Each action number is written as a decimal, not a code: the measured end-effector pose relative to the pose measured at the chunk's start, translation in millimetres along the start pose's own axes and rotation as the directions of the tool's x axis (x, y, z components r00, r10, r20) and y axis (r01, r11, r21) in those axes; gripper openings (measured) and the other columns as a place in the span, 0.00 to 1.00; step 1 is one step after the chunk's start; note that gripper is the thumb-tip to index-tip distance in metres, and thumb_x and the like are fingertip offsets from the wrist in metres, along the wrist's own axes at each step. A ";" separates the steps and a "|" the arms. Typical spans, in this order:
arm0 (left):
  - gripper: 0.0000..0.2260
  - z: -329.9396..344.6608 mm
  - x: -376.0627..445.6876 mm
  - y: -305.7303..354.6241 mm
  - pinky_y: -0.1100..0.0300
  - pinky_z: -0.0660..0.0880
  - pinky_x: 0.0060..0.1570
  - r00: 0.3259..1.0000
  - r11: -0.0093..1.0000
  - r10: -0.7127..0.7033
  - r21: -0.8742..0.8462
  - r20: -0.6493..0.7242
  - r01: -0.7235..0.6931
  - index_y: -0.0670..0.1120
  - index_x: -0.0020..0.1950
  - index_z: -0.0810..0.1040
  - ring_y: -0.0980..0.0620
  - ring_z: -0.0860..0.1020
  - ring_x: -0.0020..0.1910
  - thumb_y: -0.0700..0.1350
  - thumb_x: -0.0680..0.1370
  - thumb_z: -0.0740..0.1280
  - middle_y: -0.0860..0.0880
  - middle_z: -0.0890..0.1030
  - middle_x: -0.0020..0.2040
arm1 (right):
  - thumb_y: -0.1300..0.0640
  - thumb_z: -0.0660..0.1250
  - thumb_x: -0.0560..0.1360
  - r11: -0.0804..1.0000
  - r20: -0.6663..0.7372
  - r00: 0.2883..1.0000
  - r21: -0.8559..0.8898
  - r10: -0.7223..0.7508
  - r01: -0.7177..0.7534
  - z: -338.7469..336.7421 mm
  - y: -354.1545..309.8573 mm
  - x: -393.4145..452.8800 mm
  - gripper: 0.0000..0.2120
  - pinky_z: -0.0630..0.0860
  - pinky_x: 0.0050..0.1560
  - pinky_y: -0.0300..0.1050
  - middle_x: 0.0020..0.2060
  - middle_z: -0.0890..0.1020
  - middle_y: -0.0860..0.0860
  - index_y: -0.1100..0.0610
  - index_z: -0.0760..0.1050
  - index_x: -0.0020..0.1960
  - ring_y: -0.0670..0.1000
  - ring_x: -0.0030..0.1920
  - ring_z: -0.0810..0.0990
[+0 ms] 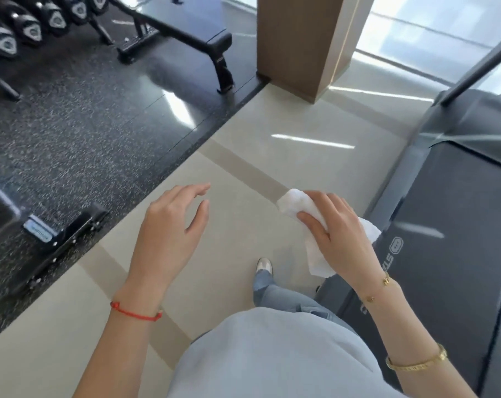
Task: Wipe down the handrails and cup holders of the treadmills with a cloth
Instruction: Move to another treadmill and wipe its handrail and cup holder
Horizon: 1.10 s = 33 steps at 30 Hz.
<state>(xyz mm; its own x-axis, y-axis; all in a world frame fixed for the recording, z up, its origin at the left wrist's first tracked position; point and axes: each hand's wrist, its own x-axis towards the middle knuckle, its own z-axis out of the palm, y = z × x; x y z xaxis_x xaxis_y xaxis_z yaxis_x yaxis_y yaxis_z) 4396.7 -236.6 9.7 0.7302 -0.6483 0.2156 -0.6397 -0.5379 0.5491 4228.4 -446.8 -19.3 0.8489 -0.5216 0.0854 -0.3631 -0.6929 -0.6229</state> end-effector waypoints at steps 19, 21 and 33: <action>0.13 147.2 375.2 74.9 0.65 0.71 0.60 0.891 0.908 0.408 -0.189 0.199 -0.373 0.46 0.65 0.78 0.53 0.79 0.56 0.43 0.81 0.64 0.51 0.81 0.58 | 0.47 0.58 0.79 0.954 -0.295 0.914 -0.021 0.280 -0.299 -92.4 130.1 241.3 0.18 0.71 0.57 0.48 0.52 0.78 0.50 0.54 0.75 0.63 0.54 0.52 0.75; 0.13 170.8 422.1 91.9 0.61 0.73 0.61 0.853 0.877 0.471 -0.225 0.225 -0.425 0.45 0.65 0.79 0.52 0.79 0.57 0.43 0.81 0.65 0.50 0.81 0.59 | 0.46 0.57 0.79 0.939 -0.350 0.881 -0.009 0.318 -0.343 -104.8 147.6 268.8 0.19 0.71 0.57 0.49 0.52 0.78 0.51 0.54 0.75 0.63 0.54 0.52 0.75; 0.11 294.1 653.3 241.7 0.59 0.73 0.62 0.498 0.569 0.821 -0.471 0.280 -0.674 0.44 0.62 0.80 0.52 0.80 0.56 0.42 0.81 0.65 0.50 0.82 0.58 | 0.47 0.57 0.79 0.770 -0.631 0.566 0.078 0.530 -0.633 -196.6 230.3 395.0 0.20 0.71 0.60 0.51 0.55 0.79 0.53 0.56 0.75 0.64 0.56 0.55 0.76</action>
<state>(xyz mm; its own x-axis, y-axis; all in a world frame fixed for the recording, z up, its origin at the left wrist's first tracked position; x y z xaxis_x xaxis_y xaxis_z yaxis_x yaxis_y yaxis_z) 4648.6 -948.7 45.8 -0.2290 -0.9150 0.3322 -0.7429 0.3848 0.5477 4404.6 -910.3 23.9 0.0457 -0.9768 0.2092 -0.7870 -0.1642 -0.5946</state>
